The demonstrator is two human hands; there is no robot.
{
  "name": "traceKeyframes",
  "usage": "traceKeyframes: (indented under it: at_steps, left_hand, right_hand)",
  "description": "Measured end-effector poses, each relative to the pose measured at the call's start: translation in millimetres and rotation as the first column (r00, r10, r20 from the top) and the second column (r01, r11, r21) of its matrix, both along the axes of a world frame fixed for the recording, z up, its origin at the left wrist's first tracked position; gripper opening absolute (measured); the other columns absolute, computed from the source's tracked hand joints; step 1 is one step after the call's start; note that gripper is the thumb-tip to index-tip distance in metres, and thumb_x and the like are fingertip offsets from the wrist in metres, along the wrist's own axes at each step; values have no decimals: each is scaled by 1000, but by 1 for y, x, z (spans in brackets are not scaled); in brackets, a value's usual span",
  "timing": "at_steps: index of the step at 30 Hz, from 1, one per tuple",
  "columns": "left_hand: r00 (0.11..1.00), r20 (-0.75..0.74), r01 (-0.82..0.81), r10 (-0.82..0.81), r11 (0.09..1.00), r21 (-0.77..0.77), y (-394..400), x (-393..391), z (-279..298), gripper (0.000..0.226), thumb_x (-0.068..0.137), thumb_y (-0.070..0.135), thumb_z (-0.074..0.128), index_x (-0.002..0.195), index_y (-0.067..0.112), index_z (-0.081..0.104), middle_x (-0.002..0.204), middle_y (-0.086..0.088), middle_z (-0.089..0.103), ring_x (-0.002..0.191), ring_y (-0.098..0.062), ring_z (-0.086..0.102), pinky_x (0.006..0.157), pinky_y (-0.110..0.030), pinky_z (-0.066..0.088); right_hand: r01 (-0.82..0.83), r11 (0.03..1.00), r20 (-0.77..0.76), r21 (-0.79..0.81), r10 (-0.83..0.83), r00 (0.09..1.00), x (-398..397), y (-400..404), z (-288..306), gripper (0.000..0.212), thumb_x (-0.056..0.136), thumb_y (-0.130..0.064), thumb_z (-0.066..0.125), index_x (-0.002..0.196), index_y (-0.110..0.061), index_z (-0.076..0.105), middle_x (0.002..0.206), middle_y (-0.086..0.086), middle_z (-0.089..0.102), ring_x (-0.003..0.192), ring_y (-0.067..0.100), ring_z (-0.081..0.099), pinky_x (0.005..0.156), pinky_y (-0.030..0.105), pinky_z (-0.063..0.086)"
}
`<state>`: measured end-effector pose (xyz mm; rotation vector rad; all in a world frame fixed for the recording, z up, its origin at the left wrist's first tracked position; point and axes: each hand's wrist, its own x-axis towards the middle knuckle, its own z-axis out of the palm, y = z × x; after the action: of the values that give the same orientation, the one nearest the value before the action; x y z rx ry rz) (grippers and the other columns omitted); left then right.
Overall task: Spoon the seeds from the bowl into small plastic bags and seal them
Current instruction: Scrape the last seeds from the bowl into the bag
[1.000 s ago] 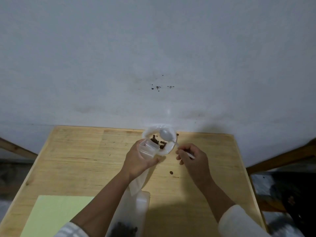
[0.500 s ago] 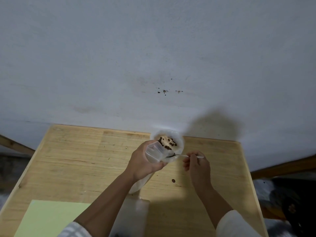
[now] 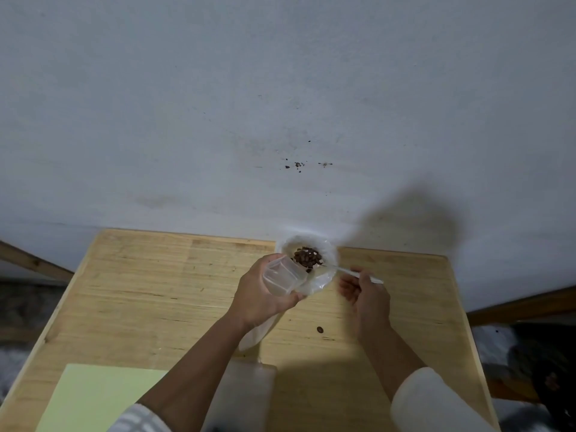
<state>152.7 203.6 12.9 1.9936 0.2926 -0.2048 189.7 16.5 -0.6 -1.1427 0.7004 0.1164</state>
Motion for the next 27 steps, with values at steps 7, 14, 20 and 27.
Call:
traceKeyframes:
  at_steps: [7, 14, 20, 27]
  left_hand:
    - [1000, -4, -11, 11, 1000, 1, -1, -1, -2, 85, 58, 40, 86, 132, 29, 45, 123, 16, 47, 109, -1, 43, 77, -5, 30]
    - [1000, 4, 8, -8, 1000, -11, -2, -1, -1, 89, 54, 47, 85, 131, 32, 44, 127, 15, 47, 114, -4, 43, 89, -20, 34]
    - [1000, 15, 21, -21, 1000, -9, -3, -2, -1, 93, 52, 47, 87, 133, 32, 42, 125, 13, 49, 109, -4, 50, 77, -10, 37]
    - [997, 64, 43, -45, 999, 26, 2, -7, 5, 87, 55, 41, 87, 130, 31, 44, 121, 18, 49, 102, 10, 48, 71, -1, 37]
  right_hand:
    - [-55, 988, 98, -142, 69, 993, 3, -11, 47, 28, 99, -12, 38, 82, -7, 61, 66, 11, 58, 45, 11, 55, 39, 20, 46]
    - [-225, 896, 176, -383, 310, 934, -8, 1, 80, 28, 98, -13, 39, 84, -8, 63, 62, 7, 56, 50, 13, 51, 42, 23, 44]
    - [-102, 604, 334, -790, 564, 755, -18, 19, 81, 23, 96, -21, 42, 86, -18, 63, 59, -6, 58, 53, 9, 57, 52, 27, 50]
    - [-130, 744, -41, -655, 137, 990, -11, 6, 46, 30, 94, -10, 33, 86, -4, 62, 58, 5, 60, 45, 19, 54, 49, 27, 46]
